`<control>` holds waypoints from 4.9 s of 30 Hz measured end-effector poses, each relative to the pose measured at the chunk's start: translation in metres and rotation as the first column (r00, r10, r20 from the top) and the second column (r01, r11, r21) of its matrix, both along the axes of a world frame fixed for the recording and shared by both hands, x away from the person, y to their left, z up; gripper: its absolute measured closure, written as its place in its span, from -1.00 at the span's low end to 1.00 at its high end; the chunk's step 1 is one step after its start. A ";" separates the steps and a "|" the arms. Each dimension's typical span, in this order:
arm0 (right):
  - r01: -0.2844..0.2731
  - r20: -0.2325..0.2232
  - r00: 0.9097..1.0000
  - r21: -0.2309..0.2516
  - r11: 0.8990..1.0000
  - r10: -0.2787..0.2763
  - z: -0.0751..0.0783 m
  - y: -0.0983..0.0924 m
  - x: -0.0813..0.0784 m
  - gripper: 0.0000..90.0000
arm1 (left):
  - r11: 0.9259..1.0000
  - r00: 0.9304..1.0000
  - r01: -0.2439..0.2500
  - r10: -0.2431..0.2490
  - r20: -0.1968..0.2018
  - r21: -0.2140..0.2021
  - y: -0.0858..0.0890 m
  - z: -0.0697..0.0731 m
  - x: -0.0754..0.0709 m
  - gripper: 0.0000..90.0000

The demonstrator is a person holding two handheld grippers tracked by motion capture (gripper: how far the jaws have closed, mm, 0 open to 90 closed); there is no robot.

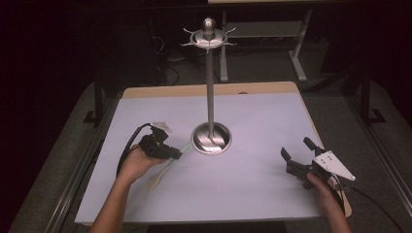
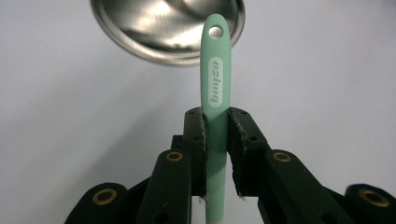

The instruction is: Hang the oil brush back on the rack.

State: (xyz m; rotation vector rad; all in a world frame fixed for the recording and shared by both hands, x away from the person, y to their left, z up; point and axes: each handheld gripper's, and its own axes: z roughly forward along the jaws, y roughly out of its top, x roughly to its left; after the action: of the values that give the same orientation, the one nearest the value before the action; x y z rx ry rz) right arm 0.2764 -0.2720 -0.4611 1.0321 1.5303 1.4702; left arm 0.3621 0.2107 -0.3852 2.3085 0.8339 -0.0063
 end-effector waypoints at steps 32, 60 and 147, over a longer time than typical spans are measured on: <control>0.002 0.004 1.000 -0.004 1.000 -0.002 0.000 0.000 0.000 -0.77 | 0.930 0.969 0.040 0.053 0.241 -0.366 0.048 0.042 -0.017 0.73; 0.002 0.001 1.000 -0.002 1.000 -0.002 0.000 0.000 0.000 -0.77 | 0.890 0.909 0.136 0.062 0.411 -0.435 0.026 0.157 0.006 0.72; -0.009 -0.005 1.000 0.014 1.000 0.009 0.000 -0.001 0.000 -0.77 | 0.974 0.917 -0.027 0.114 0.383 -0.224 0.033 0.149 -0.005 -0.02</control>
State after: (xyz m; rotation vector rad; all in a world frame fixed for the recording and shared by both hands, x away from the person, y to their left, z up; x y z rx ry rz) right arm 0.2766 -0.2735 -0.4611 1.0392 1.5322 1.4882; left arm 0.3572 0.2439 -0.2365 1.9801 0.6700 0.3720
